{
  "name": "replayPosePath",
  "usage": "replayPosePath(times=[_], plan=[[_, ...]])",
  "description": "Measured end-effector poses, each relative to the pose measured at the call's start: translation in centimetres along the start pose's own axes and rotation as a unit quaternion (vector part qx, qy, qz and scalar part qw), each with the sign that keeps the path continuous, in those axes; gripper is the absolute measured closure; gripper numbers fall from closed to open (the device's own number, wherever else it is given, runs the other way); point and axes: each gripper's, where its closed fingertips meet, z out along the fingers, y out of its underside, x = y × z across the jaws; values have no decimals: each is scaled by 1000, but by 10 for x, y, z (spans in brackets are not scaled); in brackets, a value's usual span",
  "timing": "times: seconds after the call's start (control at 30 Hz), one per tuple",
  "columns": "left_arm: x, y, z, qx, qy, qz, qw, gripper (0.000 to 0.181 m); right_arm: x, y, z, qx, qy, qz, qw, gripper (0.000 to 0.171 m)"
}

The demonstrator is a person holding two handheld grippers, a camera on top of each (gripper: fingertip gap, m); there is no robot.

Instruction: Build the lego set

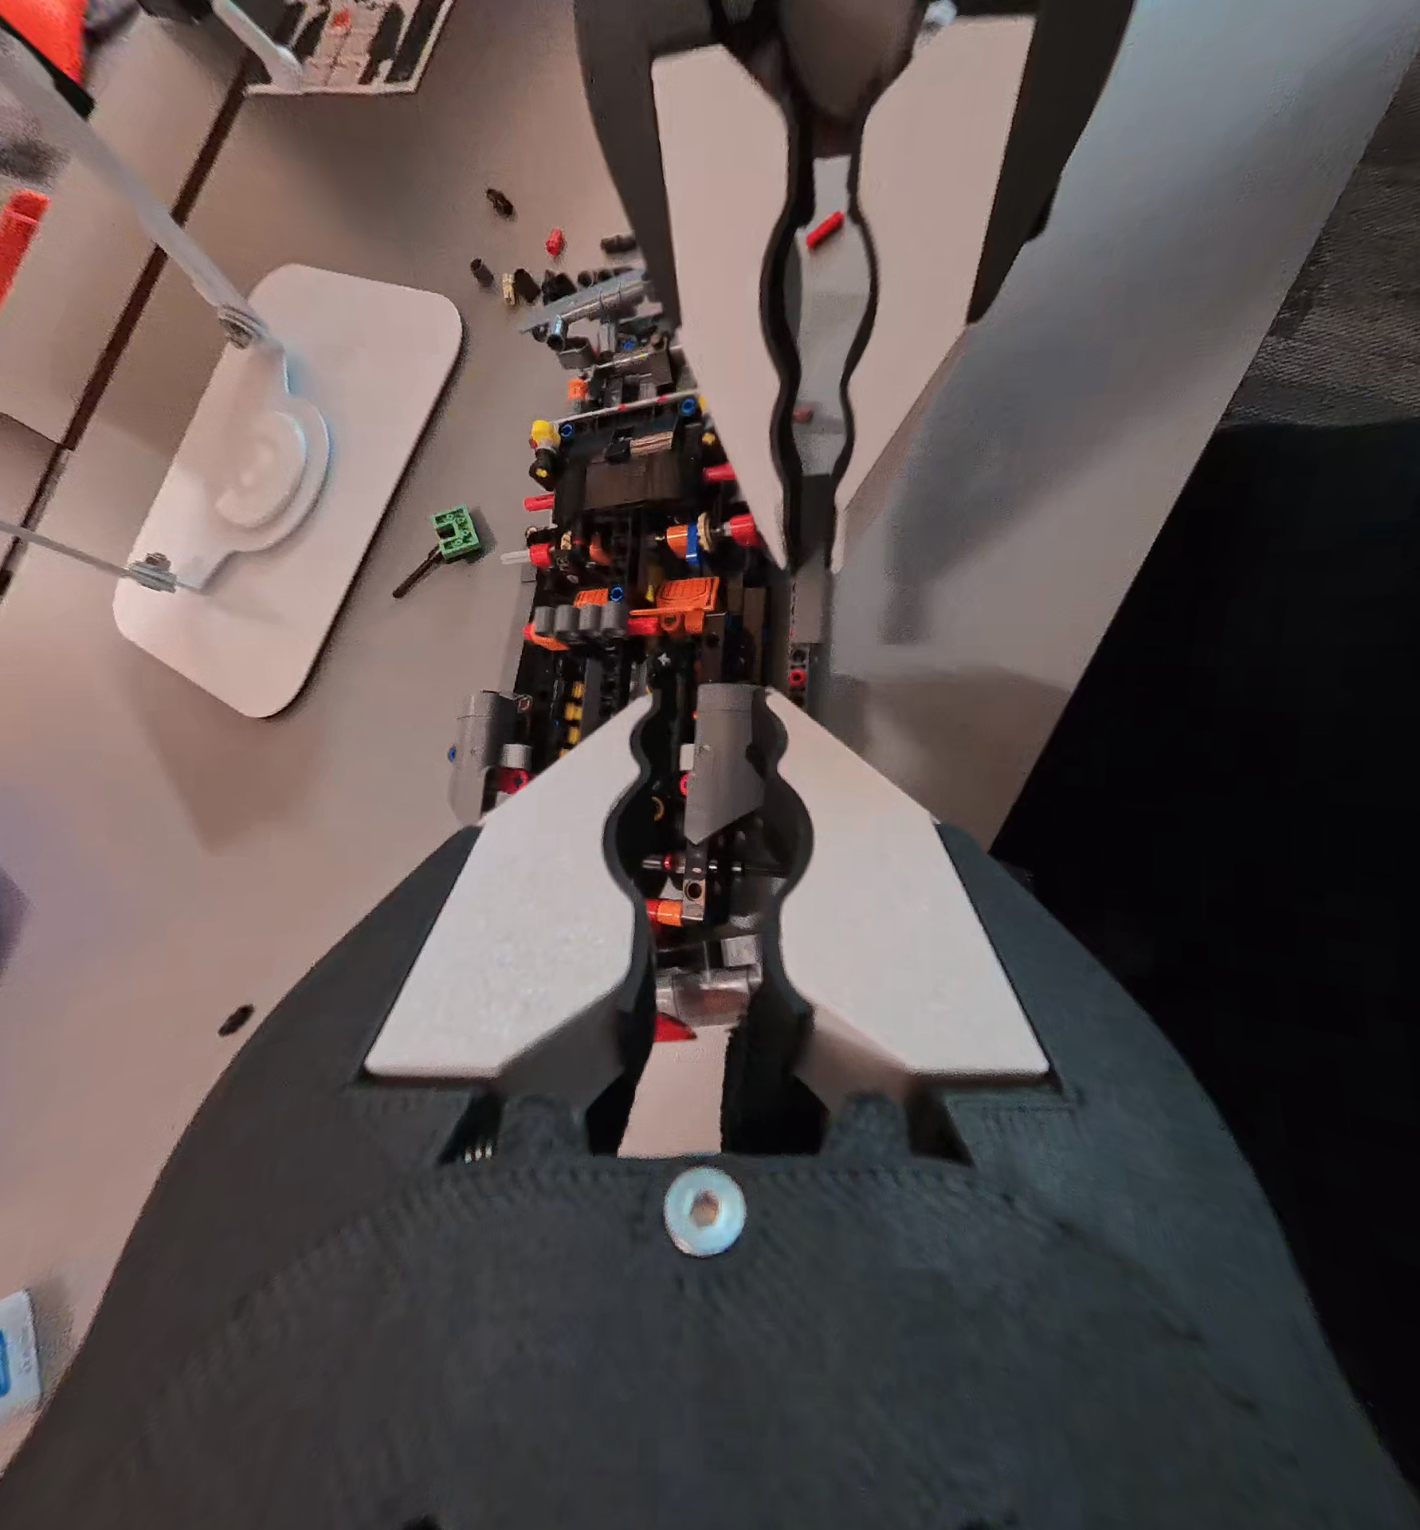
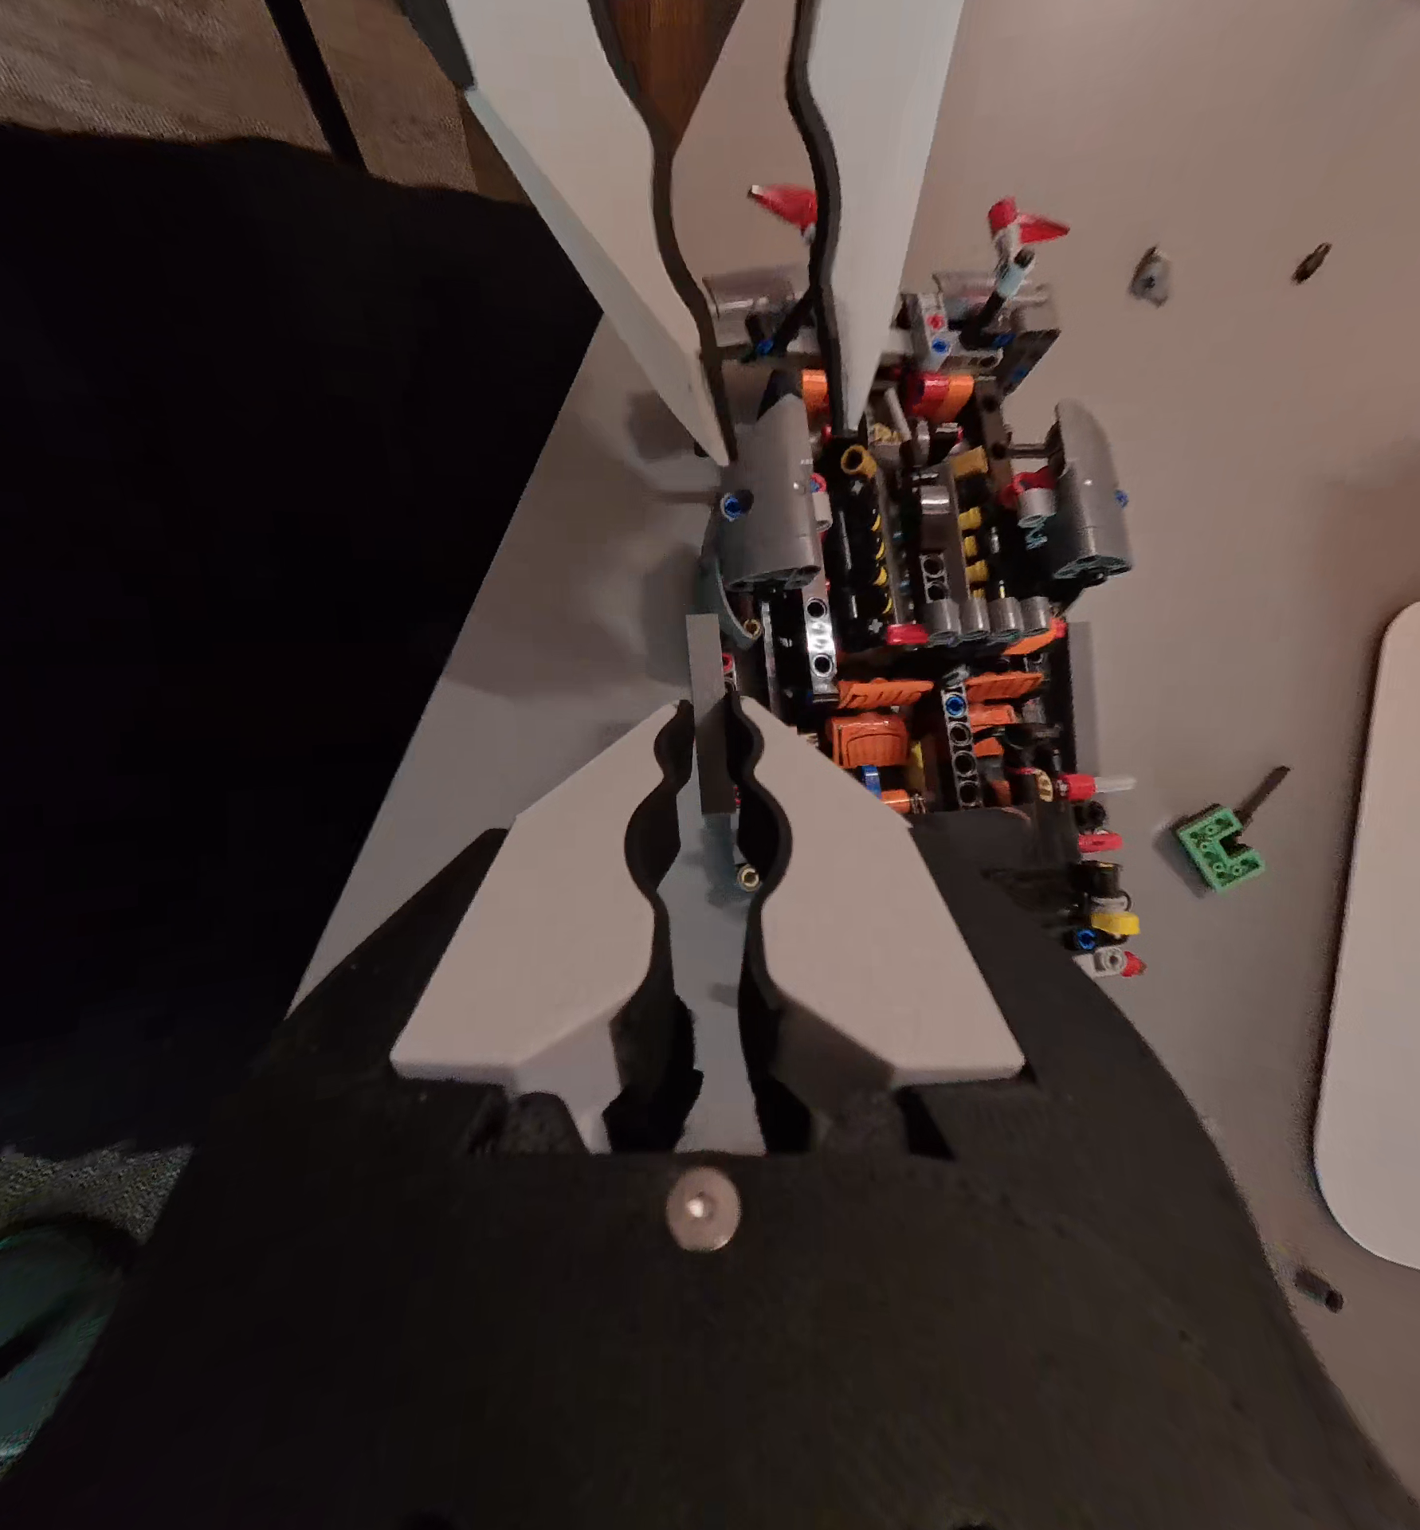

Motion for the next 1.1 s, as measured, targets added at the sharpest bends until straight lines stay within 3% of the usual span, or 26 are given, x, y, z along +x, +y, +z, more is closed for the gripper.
replayPosePath(times=[0.2, 0.37, 0.63, 0.83, 1.1], plan=[[9, 8, 8, -8, -41, 42, 998, 164, 4, 15, 21, -32, 6, -16, 999, 166], [26, -5, 7, -4, -67, 100, 993, 169, 8, 16, 25, -49, 13, -21, 998, 166], [48, 11, 37, -55, -116, 131, 983, 163, 6, 20, 28, -58, -6, -11, 998, 166], [31, 12, 45, -93, -200, 187, 957, 169, 7, 21, 29, -63, -11, -13, 998, 166], [28, 22, 55, -162, -208, 190, 946, 178, 7, 22, 30, -67, -17, -7, 998, 166]])
